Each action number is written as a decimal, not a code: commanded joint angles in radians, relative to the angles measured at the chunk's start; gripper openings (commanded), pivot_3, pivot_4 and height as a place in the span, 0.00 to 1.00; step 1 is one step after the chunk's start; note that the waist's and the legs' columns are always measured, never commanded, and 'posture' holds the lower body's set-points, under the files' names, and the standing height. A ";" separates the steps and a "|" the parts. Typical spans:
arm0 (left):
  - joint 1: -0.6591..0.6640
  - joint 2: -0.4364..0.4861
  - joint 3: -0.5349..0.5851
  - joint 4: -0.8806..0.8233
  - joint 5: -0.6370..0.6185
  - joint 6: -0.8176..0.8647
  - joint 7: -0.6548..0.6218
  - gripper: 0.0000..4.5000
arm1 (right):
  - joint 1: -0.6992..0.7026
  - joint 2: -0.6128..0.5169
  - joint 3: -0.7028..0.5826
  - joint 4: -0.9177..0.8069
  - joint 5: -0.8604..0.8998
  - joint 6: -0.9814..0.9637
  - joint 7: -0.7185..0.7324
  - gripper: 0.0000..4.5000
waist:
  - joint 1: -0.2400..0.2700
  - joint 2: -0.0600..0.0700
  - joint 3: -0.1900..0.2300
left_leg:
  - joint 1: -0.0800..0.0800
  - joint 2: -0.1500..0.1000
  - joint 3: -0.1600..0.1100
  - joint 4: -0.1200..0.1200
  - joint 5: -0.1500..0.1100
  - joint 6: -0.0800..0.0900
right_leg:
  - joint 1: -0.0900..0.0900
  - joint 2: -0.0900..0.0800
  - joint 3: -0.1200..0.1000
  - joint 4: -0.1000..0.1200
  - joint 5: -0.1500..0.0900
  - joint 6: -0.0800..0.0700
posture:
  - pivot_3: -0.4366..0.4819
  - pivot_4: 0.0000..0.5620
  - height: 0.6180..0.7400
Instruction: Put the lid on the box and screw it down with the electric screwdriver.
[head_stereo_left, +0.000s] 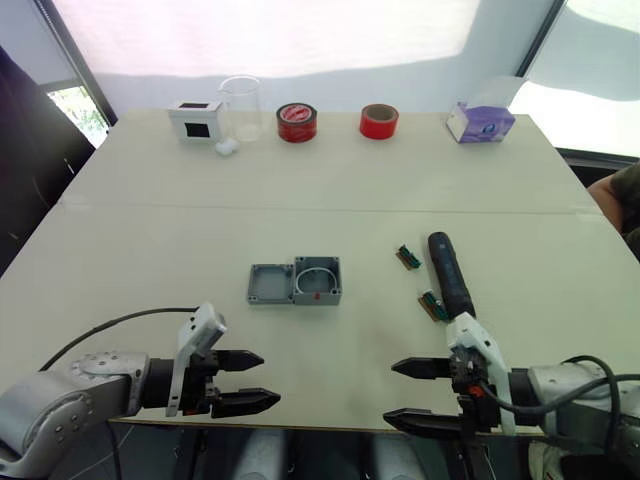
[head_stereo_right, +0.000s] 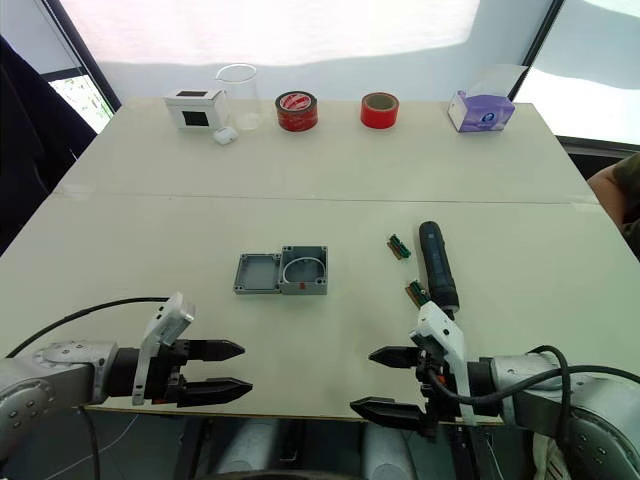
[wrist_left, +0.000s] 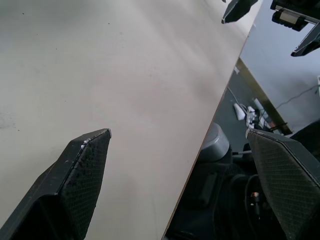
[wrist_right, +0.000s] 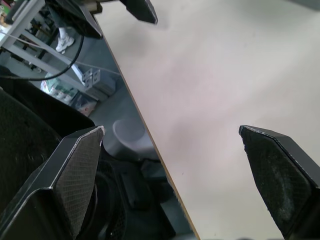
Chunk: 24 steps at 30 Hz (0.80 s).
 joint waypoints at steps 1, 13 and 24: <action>-0.017 -0.026 0.027 -0.022 0.016 -0.033 0.043 0.99 | -0.045 0.028 -0.002 -0.015 0.052 0.001 -0.035 1.00 | 0.000 0.000 0.000 | 0.000 0.000 0.000 0.000 0.000 0.000 | 0.000 0.000 0.000 0.000 0.000 0.000 | 0.48 0.27 1.00; -0.471 0.209 -0.068 0.219 0.110 0.042 -0.099 0.99 | -0.322 0.005 -0.031 0.040 0.313 0.078 -0.269 1.00 | -0.001 -0.002 0.001 | 0.000 0.000 0.000 0.001 0.001 -0.001 | -0.002 0.001 0.000 0.003 0.000 0.000 | 0.48 0.27 1.00; -1.153 -0.082 -0.658 0.666 0.710 -0.340 -0.446 0.99 | -0.421 0.029 0.197 0.094 -0.085 -0.019 -0.254 1.00 | 0.011 -0.003 0.002 | -0.002 -0.002 0.004 0.006 -0.001 0.003 | 0.000 0.006 -0.001 0.002 0.001 0.001 | 0.48 0.27 1.00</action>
